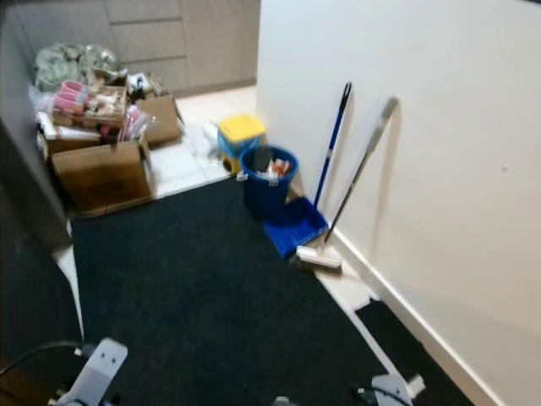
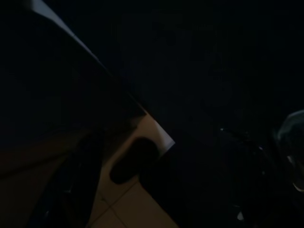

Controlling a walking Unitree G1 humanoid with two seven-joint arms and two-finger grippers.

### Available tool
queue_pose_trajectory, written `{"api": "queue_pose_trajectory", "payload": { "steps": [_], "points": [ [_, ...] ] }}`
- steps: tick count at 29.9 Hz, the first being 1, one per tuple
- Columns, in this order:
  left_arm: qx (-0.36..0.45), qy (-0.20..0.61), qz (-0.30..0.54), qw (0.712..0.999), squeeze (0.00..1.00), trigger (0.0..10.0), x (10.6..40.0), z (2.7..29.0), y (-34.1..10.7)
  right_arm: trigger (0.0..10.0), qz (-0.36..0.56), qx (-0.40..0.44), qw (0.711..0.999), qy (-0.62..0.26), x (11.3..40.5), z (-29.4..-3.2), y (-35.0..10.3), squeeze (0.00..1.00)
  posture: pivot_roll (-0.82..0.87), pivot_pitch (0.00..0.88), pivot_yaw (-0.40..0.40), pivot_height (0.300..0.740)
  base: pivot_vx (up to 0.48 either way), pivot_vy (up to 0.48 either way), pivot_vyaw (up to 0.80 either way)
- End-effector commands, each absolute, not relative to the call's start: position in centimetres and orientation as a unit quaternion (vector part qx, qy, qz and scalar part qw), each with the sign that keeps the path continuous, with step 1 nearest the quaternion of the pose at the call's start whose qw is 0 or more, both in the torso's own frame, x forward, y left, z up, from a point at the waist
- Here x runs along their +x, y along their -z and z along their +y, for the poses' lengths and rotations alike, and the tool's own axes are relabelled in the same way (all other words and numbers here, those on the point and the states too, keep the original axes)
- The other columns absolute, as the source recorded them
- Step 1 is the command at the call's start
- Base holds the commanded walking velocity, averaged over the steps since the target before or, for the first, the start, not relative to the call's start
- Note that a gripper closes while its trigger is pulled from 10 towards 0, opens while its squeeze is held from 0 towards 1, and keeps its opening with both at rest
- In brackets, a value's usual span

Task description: Restocking fridge

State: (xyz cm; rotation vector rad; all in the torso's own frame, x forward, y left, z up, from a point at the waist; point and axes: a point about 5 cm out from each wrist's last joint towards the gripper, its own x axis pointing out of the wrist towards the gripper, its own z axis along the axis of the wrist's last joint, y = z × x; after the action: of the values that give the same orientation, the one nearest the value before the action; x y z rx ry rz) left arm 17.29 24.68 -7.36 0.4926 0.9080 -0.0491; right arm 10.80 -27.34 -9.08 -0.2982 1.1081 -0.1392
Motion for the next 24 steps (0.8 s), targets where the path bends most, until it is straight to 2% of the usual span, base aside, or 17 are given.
{"api": "queue_pose_trajectory", "payload": {
  "steps": [1,6,24],
  "points": [
    [0.235,0.025,0.443,0.864,0.00,10.0,16.76,24.65,7.64,10.0,0.518,-0.140,0.841,0.063,10.99,-27.33,9.00,0.00,-0.01,0.000,-0.032,0.706,0.345,0.000,0.00],
    [0.230,0.022,0.445,0.865,0.00,10.0,16.67,24.62,7.70,10.0,0.517,-0.139,0.842,0.061,11.01,-27.30,8.99,0.00,-0.01,0.000,-0.033,0.706,0.285,0.000,0.00],
    [0.211,0.029,0.445,0.870,0.00,10.0,16.63,24.19,7.81,10.0,0.522,-0.134,0.841,0.050,11.04,-27.11,9.07,0.00,0.00,0.000,-0.033,0.706,0.000,0.000,0.00]
  ]
}}
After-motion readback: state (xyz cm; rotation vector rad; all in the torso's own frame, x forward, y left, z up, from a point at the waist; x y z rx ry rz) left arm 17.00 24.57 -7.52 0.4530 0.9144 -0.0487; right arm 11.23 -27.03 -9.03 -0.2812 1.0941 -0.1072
